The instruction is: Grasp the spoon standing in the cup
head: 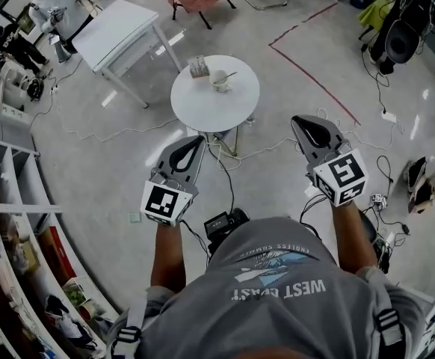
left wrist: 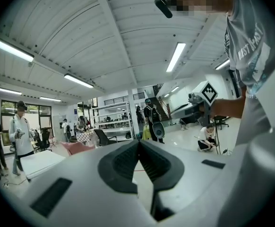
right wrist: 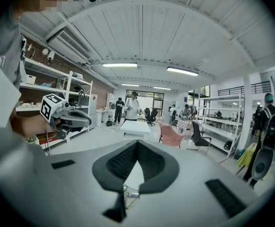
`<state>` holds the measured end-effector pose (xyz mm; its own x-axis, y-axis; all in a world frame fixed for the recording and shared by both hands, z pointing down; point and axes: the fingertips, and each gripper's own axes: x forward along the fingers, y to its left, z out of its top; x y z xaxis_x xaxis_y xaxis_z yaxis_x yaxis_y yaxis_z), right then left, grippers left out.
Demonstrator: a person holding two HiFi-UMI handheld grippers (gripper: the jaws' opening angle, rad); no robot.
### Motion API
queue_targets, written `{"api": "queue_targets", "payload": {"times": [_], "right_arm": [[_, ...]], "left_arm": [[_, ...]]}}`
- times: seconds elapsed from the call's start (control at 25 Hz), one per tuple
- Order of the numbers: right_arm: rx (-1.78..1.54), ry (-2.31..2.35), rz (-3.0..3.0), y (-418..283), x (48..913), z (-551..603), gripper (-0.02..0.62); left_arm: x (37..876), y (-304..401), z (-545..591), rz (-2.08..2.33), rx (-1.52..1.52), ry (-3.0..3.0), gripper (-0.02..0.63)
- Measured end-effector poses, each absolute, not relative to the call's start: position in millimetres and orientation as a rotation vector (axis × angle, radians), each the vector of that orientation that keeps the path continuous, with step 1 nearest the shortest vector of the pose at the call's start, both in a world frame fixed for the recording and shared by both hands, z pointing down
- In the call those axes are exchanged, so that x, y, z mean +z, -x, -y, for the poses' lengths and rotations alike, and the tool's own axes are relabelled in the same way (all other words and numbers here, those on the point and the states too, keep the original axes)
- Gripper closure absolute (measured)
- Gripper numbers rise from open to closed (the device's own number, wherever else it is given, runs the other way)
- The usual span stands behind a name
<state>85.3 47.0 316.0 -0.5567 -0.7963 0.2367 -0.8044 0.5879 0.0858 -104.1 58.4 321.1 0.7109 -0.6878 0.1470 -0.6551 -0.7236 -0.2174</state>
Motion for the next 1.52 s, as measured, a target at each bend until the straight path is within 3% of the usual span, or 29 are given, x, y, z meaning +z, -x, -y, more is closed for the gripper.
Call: {"api": "queue_targets", "payload": {"times": [0.68,1.52], "right_arm": [[0.028,-1.251,2.562,-58.6,307.0,-25.0,0.597],[0.031,-0.972,2.694,-79.7,335.1,97.2,0.597]], "left_arm": [[336.7,129.1,-36.1,-1.138,-0.347,2.789,0.601],[352.0,86.5,38.3,-1.382,-0.452,2.683,0.601]]}}
